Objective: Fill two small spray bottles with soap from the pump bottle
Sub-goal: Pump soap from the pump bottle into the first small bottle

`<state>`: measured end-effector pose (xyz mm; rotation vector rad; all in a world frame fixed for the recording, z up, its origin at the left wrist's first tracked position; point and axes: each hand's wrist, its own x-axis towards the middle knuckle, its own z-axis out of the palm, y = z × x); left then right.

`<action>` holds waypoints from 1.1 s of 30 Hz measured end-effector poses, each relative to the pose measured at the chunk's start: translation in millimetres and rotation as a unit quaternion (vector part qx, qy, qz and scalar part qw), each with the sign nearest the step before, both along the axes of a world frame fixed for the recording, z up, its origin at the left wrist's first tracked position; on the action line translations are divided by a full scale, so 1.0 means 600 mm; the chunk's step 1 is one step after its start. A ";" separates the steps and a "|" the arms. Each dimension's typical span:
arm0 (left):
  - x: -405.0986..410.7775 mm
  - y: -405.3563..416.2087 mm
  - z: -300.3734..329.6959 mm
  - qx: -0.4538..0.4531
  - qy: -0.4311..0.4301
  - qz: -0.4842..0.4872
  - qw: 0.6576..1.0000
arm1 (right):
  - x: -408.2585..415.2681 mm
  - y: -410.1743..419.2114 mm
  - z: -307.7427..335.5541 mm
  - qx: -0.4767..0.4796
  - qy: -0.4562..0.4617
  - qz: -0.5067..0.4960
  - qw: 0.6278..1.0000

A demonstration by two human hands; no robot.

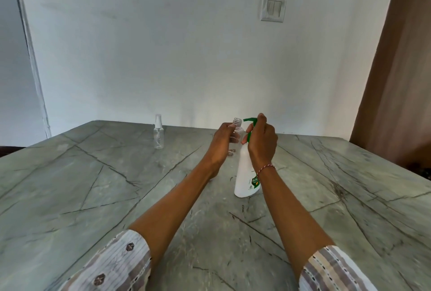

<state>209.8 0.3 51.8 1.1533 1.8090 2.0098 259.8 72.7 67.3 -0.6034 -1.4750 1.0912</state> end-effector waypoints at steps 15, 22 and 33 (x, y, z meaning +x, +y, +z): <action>0.004 -0.010 0.009 -0.016 0.034 -0.009 0.999 | 0.001 0.006 -0.008 0.056 -0.069 0.008 0.996; 0.003 -0.002 0.007 -0.009 0.025 0.008 1.000 | 0.000 0.002 -0.006 0.081 -0.083 -0.007 0.993; -0.002 0.000 0.004 -0.023 0.007 0.009 1.000 | -0.008 0.001 -0.003 0.085 -0.057 -0.028 0.994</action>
